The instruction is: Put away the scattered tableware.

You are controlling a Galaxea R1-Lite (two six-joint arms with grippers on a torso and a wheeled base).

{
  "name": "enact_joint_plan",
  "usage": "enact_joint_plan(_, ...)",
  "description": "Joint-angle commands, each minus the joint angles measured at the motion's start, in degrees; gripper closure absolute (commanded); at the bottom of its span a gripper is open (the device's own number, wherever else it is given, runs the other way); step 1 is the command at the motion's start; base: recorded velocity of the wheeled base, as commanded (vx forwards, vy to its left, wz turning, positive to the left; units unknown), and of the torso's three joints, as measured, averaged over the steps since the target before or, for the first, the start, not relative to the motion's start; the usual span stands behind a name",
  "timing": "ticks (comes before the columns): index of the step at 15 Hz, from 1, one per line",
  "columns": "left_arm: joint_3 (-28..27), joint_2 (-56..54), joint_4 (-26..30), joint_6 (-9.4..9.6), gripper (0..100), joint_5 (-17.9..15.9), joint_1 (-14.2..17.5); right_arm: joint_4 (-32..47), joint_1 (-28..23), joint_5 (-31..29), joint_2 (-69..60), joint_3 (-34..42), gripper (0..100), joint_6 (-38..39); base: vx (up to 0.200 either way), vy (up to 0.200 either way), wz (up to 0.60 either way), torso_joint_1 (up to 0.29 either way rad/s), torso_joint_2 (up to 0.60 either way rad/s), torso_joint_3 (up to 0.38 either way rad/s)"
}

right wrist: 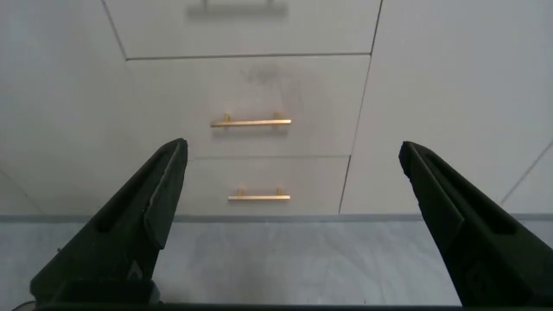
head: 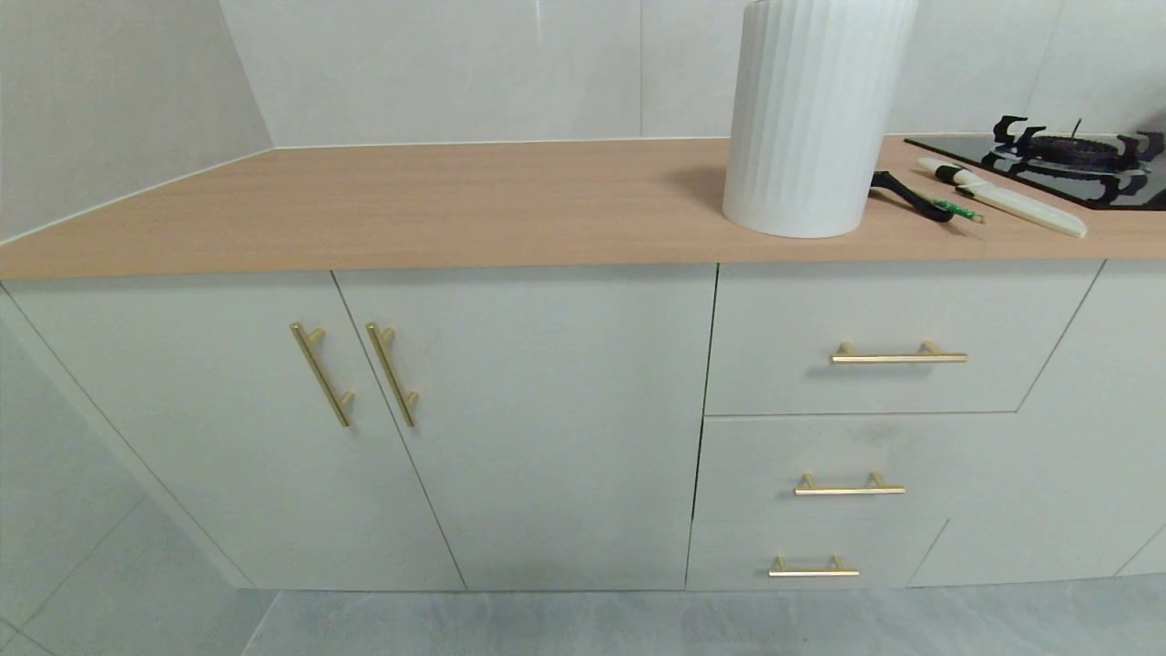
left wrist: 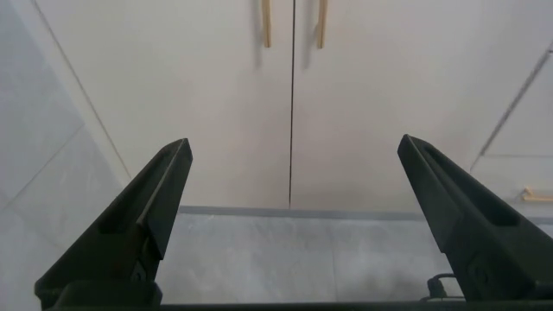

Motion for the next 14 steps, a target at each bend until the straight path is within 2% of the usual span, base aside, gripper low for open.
enact_joint_plan(1,0.0,0.0,0.0,-0.04,0,0.0,0.1,0.0,0.0,0.0,0.1,0.0,0,0.0,0.0,0.0,0.0,0.0,0.0,0.0)
enact_joint_plan(9,0.0,0.0,0.0,-0.04,0,0.0,0.0,-0.4,0.0,0.1,0.1,-0.4,0,-0.1,0.0,0.0,0.0,0.0,0.0,0.0)
enact_joint_plan(11,0.0,0.0,0.0,-0.04,0,0.0,0.0,0.2,0.8,2.5,4.0,-11.7,0,4.7,0.0,0.0,0.0,0.0,0.0,0.0)
enact_joint_plan(12,0.0,0.0,0.0,-0.04,0,0.0,0.1,1.7,2.0,4.3,8.9,-14.9,0,5.2,0.0,0.0,0.0,0.0,0.0,0.0)
enact_joint_plan(14,0.0,0.0,0.0,-0.04,0,0.0,0.1,3.2,3.2,8.0,24.8,-18.5,0,1.2,0.0,0.0,0.0,0.0,0.0,0.0)
